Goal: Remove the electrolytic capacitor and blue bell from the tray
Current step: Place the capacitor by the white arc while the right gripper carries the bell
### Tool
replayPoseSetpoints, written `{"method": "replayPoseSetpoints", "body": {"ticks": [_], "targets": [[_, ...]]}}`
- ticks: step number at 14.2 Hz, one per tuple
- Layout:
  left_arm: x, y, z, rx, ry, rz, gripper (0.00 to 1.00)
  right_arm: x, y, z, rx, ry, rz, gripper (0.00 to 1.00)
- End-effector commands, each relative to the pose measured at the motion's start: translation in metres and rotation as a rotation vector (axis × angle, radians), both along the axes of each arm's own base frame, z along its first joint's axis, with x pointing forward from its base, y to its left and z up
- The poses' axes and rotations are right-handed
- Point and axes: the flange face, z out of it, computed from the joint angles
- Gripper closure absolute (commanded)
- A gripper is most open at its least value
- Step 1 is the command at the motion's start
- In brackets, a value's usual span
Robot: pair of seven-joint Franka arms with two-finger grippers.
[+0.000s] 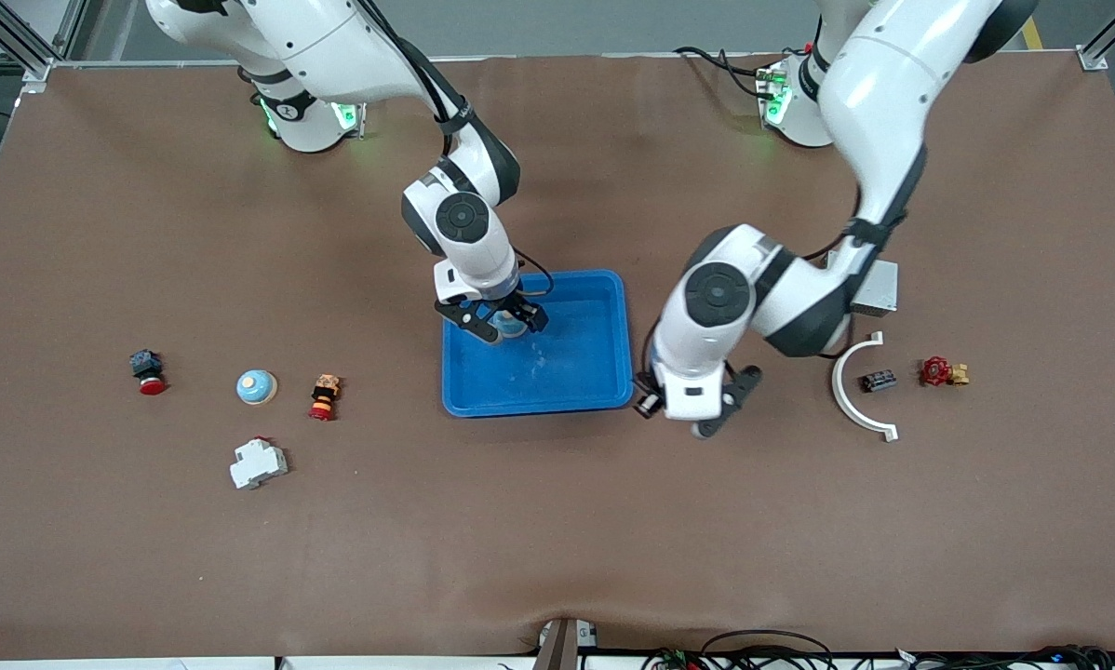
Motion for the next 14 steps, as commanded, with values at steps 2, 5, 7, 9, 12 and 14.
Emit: {"method": "replayPoseSetpoints", "body": {"ticks": [2, 5, 7, 9, 12, 14], "targets": [[0.006, 0.072, -0.018, 0.083, 0.095, -0.264, 1.00, -0.001, 0.000, -0.012, -0.022, -0.011, -0.005, 0.00], [0.010, 0.135, -0.049, 0.098, 0.171, -0.427, 1.00, 0.001, 0.001, -0.012, -0.020, -0.018, -0.004, 0.19], [0.007, 0.162, -0.067, 0.139, 0.201, -0.487, 1.00, 0.005, 0.001, -0.009, -0.015, -0.022, -0.011, 0.93], [0.002, 0.170, -0.089, 0.177, 0.190, -0.541, 1.00, 0.008, 0.002, -0.005, -0.010, -0.022, -0.037, 1.00], [-0.005, 0.183, -0.121, 0.177, 0.154, -0.576, 1.00, 0.014, 0.000, 0.009, -0.020, -0.011, -0.041, 1.00], [-0.012, 0.200, -0.136, 0.159, 0.122, -0.596, 1.00, 0.027, 0.003, 0.037, -0.037, 0.009, -0.036, 1.00]]}}
